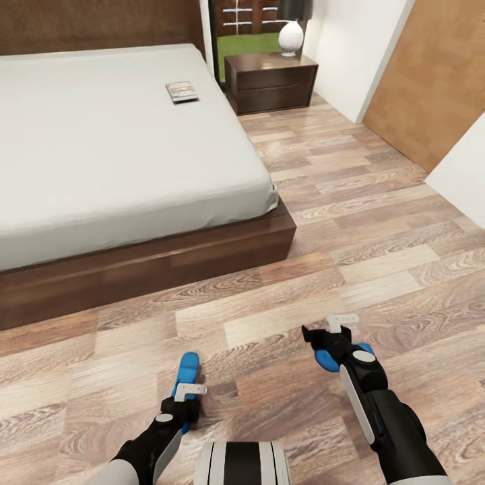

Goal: In the bedroom, move the book from the bed onto either nightstand, and place the two sandals side by side next to the bed.

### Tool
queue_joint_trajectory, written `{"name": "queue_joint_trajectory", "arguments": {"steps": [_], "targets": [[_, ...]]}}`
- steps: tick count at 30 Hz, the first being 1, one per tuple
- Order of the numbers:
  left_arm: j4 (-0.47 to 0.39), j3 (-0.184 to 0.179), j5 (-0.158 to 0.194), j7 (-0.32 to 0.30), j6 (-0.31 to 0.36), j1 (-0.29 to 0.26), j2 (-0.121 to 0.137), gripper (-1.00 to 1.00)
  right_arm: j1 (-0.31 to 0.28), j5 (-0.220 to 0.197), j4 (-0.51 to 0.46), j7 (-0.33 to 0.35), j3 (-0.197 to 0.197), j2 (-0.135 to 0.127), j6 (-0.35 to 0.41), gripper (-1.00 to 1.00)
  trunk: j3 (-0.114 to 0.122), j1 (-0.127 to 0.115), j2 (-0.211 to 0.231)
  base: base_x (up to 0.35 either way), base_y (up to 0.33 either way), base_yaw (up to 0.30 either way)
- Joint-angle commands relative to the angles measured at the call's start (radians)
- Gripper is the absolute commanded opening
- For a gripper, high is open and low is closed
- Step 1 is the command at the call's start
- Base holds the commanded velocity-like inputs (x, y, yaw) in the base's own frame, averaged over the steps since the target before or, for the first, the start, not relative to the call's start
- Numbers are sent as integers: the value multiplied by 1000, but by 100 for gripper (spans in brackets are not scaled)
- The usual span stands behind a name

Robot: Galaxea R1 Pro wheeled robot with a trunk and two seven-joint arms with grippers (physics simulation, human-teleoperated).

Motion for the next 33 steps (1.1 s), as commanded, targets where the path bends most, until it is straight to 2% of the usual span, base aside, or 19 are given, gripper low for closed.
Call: {"name": "queue_joint_trajectory", "arguments": {"steps": [1,33], "targets": [[-1,-8,9,7,4,0,1,-100,0,2,-1,1,1,-1,5,100,3,-1,0,0,0,0],[4,-8,9,7,2,1,1,-100,0,0,17,0,5,-1,3,100,127,-15,8,0,0,0]]}}
